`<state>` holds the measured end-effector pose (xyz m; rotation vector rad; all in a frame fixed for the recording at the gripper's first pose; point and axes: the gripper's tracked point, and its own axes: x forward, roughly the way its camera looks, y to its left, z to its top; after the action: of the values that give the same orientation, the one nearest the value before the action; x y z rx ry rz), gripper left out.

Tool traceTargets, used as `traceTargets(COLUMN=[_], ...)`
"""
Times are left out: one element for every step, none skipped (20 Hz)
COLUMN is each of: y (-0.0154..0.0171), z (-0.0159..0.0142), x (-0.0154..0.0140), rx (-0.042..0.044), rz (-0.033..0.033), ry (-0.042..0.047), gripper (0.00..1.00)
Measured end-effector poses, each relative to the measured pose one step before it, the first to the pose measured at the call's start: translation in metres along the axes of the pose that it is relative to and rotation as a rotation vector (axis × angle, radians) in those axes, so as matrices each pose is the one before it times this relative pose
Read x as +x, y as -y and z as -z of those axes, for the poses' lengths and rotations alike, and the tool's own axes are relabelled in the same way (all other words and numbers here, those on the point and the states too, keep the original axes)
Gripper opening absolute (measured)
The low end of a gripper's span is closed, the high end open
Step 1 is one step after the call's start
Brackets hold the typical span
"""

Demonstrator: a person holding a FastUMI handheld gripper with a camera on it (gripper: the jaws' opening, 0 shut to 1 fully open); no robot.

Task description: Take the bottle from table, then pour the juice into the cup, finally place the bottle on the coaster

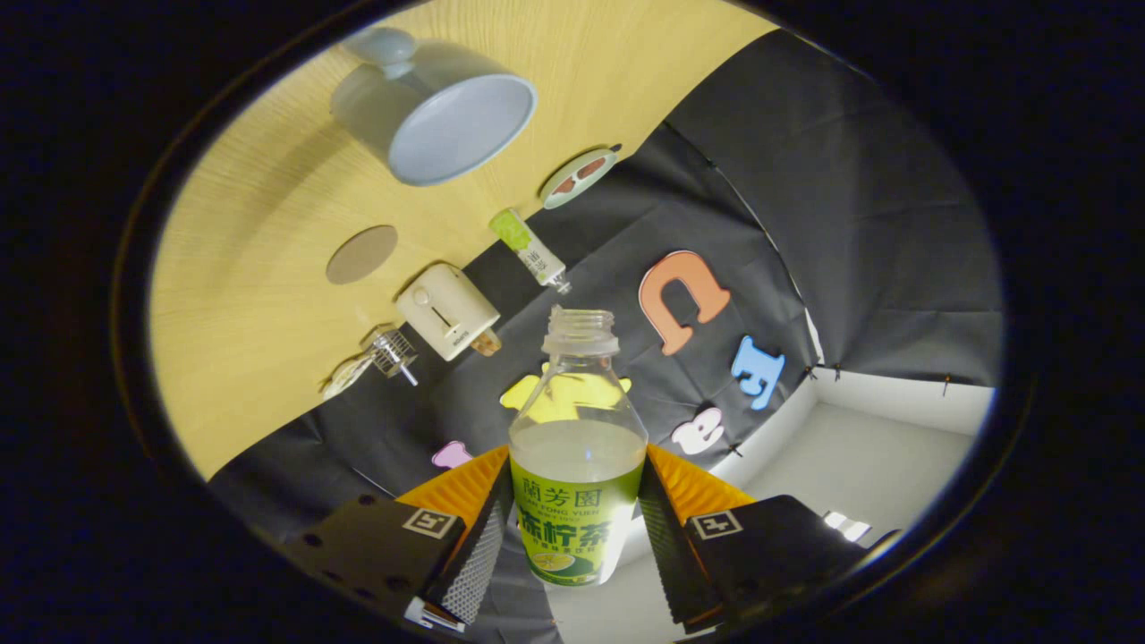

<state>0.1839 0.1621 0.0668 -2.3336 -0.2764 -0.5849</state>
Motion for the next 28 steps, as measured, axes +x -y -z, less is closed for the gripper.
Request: traceTargets(y=[0.00084, 0.00035, -0.00099, 0.00057, -0.00102, -0.00098, -0.00166, -0.00284, -0.00395, -0.00236, -0.00516, -0.00508, -0.0043, -0.00521, -0.00721, -0.01101, -0.0117, -0.00743, -0.00265, 0.00008, -0.00072, -0.00143, -0.00664, -0.00393, -0.00188, -0.0025, -0.00306, -0.00312], z=[-0.00109, -0.00043, -0.00086, -0.0007, -0.00076, -0.00064, -0.00012, -0.00015, -0.00065, 0.00105, -0.00015, 0.00096, -0.00083, 0.00023, 0.00309, -0.00045, -0.00055, -0.00003, -0.0002, -0.00005, 0.00159, 0.00049, 0.00106, 0.00321, 0.00362, 0.00243, 0.0012, 0.00304], x=[0.00061, -0.00071, 0.00095, 0.00009, 0.00098, -0.00074, -0.00213, -0.00016, 0.00089, -0.00033, 0.00019, -0.00296, -0.00176, -0.00161, -0.00105, -0.00387, 0.00304, 0.00003, 0.00124, -0.00078, -0.0016, -0.00069, 0.00141, 0.00187, 0.00329, 0.00204, 0.00211, 0.00225], rx=[-0.00162, 0.00051, 0.00224, 0.0007, 0.00441, 0.0016, 0.0042, 0.0045, 0.01235, 0.01703, 0.02505, 0.02846, 0.0298, 0.04849, 0.06044, 0.08986, 0.0857, 0.0824, 0.06328, 0.04861, 0.04172, 0.04708, 0.05707, 0.06427, 0.06955, 0.07462, 0.08476, 0.0912], rz=[0.00603, 0.00404, 0.00167, 0.0005, -0.00295, 0.00118, -0.00306, -0.00786, -0.00727, -0.00828, -0.01655, -0.01906, -0.01617, -0.02048, -0.02782, -0.0608, -0.05382, -0.04239, -0.02454, -0.00656, 0.00076, -0.0047, -0.01538, -0.01487, -0.01503, -0.01366, -0.01994, -0.02511], ry=[0.00187, 0.00261, 0.00307, 0.00133, 0.00252, -0.00401, 0.00145, 0.00153, 0.0016, 0.0006, -0.00052, -0.00318, 0.00227, 0.00277, -0.01104, 0.00671, -0.00175, 0.00236, -0.00082, 0.00354, 0.00145, 0.00763, 0.00325, -0.00045, -0.00047, -0.00016, -0.00308, -0.01175], gripper=[0.8, 0.8, 0.8, 0.8, 0.8, 0.8, 0.8, 0.8, 0.8, 0.8, 0.8, 0.8, 0.8, 0.8, 0.8, 0.8, 0.8, 0.8, 0.8, 0.8, 0.8, 0.81, 0.81, 0.81, 0.81, 0.81, 0.81, 0.8])
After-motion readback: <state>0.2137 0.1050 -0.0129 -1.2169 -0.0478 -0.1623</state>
